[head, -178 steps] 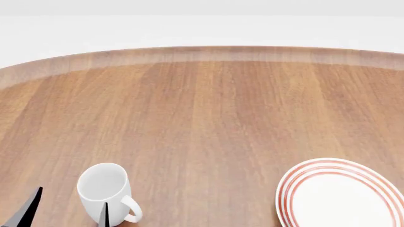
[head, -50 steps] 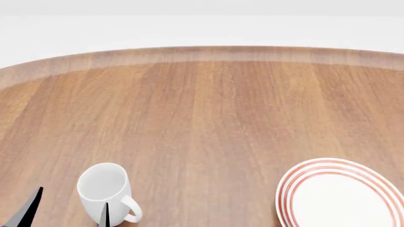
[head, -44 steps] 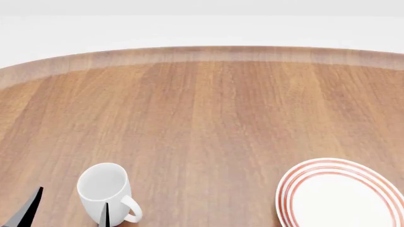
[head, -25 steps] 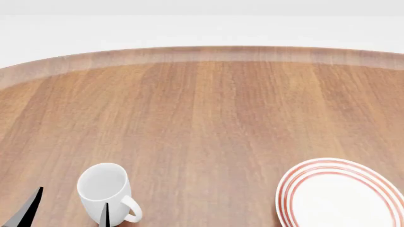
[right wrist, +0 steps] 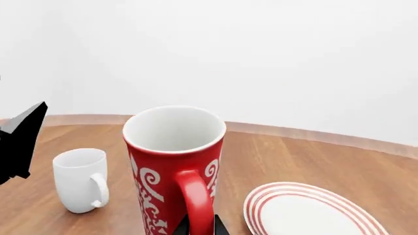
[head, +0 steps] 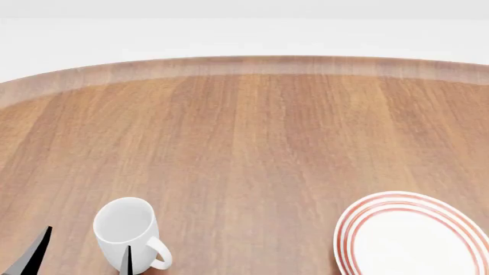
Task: Pick up the red mug and put it on the plate
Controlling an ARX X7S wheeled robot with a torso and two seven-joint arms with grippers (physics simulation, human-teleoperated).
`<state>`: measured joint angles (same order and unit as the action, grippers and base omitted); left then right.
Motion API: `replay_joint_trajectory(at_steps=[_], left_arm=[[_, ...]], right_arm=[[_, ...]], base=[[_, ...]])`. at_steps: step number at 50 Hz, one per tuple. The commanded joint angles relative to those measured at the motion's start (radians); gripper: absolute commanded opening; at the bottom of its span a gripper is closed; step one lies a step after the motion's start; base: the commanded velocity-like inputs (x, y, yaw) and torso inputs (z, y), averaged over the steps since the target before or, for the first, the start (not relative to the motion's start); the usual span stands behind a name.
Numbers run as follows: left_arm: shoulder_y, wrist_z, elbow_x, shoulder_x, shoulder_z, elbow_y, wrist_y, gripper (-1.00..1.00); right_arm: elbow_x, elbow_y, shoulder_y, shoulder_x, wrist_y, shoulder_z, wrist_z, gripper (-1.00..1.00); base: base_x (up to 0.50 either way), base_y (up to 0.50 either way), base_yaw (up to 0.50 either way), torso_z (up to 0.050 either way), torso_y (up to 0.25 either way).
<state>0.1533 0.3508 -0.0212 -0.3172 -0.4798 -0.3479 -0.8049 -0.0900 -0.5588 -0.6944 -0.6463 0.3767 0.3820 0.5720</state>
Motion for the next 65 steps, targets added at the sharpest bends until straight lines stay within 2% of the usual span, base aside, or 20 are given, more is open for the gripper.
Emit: replay_joint_trajectory(at_steps=[1, 19, 31, 53, 65], left_arm=[[0.001, 0.001, -0.001, -0.001, -0.003, -0.002, -0.004, 1.0], [0.003, 0.004, -0.007, -0.002, -0.006, -0.004, -0.009, 1.0], [0.004, 0.006, -0.008, -0.002, -0.008, -0.008, -0.016, 1.0], [0.006, 0.014, -0.004, -0.002, -0.009, -0.011, -0.022, 1.0], [0.007, 0.014, -0.006, -0.004, -0.013, -0.013, -0.026, 1.0]], right_arm=[[-0.089, -0.164, 0.011, -0.05, -0.133, -0.068, 0.049, -1.0], [-0.346, -0.349, 0.175, -0.132, -0.455, -0.17, 0.16, -1.0], [-0.537, -0.423, 0.261, -0.219, -0.597, -0.287, 0.266, -1.0], [-0.768, -0.406, 0.467, -0.295, -0.792, -0.322, 0.407, -1.0], [-0.829, -0.365, 0.559, -0.292, -0.844, -0.308, 0.441, -1.0]], base=[[0.0, 0.0, 0.0, 0.0, 0.0], [0.0, 0.0, 0.0, 0.0, 0.001], [0.0, 0.0, 0.0, 0.0, 0.0], [0.0, 0.0, 0.0, 0.0, 0.0], [0.0, 0.0, 0.0, 0.0, 0.0]])
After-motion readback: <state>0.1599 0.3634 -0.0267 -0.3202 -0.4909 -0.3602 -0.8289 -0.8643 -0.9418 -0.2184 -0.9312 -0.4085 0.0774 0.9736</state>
